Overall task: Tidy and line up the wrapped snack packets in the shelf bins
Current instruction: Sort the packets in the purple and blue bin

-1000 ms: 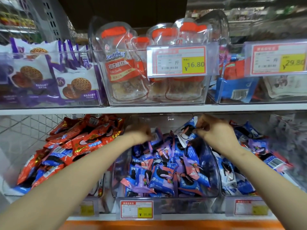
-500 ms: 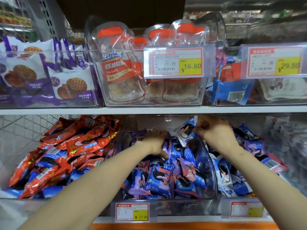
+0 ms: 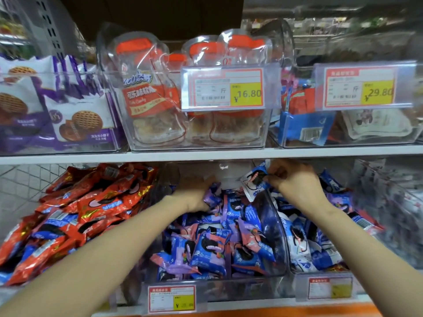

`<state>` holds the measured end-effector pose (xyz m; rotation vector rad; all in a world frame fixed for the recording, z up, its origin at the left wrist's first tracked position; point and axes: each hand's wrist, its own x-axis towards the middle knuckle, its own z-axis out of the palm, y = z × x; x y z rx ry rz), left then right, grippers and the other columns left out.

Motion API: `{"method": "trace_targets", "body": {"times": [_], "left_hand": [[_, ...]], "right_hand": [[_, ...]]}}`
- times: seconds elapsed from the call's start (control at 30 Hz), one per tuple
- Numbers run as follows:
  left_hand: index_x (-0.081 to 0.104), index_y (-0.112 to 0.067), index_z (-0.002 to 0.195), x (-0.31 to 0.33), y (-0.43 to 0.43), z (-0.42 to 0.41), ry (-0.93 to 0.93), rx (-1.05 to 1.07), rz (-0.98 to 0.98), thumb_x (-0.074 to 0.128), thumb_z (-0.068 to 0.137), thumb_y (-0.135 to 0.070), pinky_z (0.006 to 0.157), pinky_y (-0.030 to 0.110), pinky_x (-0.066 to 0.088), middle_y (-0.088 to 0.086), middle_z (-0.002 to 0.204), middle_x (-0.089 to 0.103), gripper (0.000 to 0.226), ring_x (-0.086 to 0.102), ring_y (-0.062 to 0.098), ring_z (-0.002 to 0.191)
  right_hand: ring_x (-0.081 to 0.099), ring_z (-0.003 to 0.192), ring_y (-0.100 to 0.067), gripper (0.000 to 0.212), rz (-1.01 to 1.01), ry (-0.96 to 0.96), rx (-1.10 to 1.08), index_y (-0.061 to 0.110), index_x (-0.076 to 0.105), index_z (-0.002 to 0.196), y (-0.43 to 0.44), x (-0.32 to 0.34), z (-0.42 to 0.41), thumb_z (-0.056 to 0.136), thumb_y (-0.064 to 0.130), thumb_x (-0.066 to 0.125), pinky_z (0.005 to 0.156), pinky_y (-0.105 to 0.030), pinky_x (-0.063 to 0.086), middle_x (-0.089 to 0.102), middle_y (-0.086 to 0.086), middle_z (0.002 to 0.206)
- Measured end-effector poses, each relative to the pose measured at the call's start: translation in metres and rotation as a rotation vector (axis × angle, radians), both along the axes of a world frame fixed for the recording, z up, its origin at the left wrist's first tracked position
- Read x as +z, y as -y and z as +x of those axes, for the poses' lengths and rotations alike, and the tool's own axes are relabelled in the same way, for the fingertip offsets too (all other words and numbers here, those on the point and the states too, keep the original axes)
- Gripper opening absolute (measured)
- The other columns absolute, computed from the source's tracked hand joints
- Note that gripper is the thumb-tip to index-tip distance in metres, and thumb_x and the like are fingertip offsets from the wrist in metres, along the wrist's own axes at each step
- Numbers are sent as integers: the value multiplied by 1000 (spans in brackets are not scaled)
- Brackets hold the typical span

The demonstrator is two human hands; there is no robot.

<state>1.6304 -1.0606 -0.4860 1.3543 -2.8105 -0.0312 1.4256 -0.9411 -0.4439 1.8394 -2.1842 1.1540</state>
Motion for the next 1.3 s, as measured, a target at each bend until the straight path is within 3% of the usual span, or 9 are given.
{"method": "trace_targets", "body": {"times": [0.23,0.37,0.5,0.6,0.7,0.8,0.93,1.1,1.3], "left_hand": [[43,-30,129,21,11,21,58,207,-212,64,77,-55,101,36,28,3,136,42,61,37,27,127],[47,-21,126,14,-3,14,-49,-38,-293,52,92,-37,101,31,26,4,131,42,38,37,23,123],[56,-14,109,33,-33,10,-166,-203,265,62,88,-31,78,21,37,-1,102,55,28,52,15,95],[47,-20,127,34,-52,15,104,-235,523,73,76,-42,94,27,42,-3,124,55,61,52,15,111],[35,-22,138,15,-64,24,241,-256,407,75,72,-48,98,31,39,-3,135,40,82,44,19,120],[40,-22,131,7,-67,32,72,-238,410,76,74,-43,88,31,43,-2,122,41,71,49,18,106],[41,-22,127,4,-73,38,109,-230,248,70,77,-44,73,29,35,-5,109,36,62,45,16,96],[42,-20,129,9,-51,39,29,-65,-131,68,76,-44,91,31,37,2,128,43,64,44,22,118],[38,-19,135,9,-44,42,99,20,-240,66,79,-47,101,33,28,7,137,34,69,29,25,129]], "right_hand": [[62,83,-29,10,14,0,5,18,62,76,1,0,-2,77,19,72,66,-34,47,69,-5,83],[62,83,-27,9,25,-12,6,17,63,77,0,1,-1,78,20,71,64,-32,46,70,-4,84],[62,83,-27,9,30,-1,19,17,63,78,0,2,0,78,21,72,67,-35,49,69,-4,84],[61,83,-26,9,50,-5,12,17,63,80,-1,3,3,79,22,71,65,-32,46,69,-3,86],[60,83,-26,11,55,5,17,17,62,80,-1,2,6,79,23,71,64,-32,45,69,-4,85],[59,83,-25,11,70,8,22,18,61,79,-2,1,10,79,24,71,62,-29,40,67,-3,84],[60,85,-26,11,71,1,18,17,63,81,-4,1,12,79,24,71,63,-29,39,68,-4,86],[62,87,-28,12,68,-5,-3,17,64,82,-3,0,10,77,24,72,68,-33,47,70,-6,88],[61,85,-26,12,54,-14,14,19,62,79,-3,-1,12,78,24,72,66,-32,45,69,-3,86]]}}
